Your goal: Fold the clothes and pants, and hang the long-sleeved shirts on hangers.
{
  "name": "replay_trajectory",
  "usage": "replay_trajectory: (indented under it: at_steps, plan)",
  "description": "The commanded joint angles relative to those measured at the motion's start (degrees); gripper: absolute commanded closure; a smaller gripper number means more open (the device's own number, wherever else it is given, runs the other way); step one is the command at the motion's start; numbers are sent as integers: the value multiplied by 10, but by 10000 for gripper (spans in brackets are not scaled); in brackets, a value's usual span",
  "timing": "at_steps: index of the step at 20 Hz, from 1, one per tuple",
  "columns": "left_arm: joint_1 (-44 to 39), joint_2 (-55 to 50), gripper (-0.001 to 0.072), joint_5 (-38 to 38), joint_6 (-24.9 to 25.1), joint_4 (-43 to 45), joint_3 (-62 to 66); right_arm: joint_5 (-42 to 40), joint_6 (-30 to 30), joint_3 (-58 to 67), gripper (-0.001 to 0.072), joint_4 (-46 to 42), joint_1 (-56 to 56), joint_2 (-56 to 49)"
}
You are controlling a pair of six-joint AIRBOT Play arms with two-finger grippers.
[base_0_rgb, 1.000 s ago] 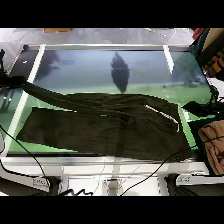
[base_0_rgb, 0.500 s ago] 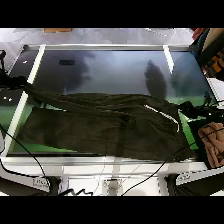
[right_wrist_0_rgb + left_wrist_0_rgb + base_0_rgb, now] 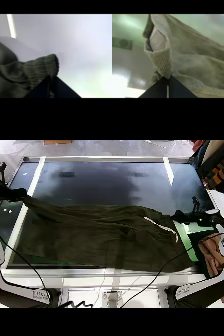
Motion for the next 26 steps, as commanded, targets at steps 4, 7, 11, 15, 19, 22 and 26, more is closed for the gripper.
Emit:
replay_trajectory:
  at_steps: [4, 7, 11, 15, 19, 22, 26]
  plan:
    - [-9, -2, 689, 2, 0, -2, 0, -53, -1, 94, 685, -1, 45, 2]
    - [-13, -2, 690, 13, 0, -2, 0, -98, 3, 126, 685, -1, 43, 2]
    - [-32, 0, 690, 86, 0, -4, 1, -194, 41, 131, 685, -10, 43, 3]
    - [-57, 5, 690, 197, 0, -4, 1, -241, 61, 131, 685, -12, 43, 3]
    - [-84, 26, 690, 283, 0, 8, 1, -242, 61, 131, 685, -21, 43, 3]
    - [-81, 8, 690, 141, 0, 66, -1, -240, 61, 131, 685, -25, 43, 3]
    - [-49, -68, 689, -42, -11, 91, -26, -233, 61, 131, 685, -26, 43, 3]
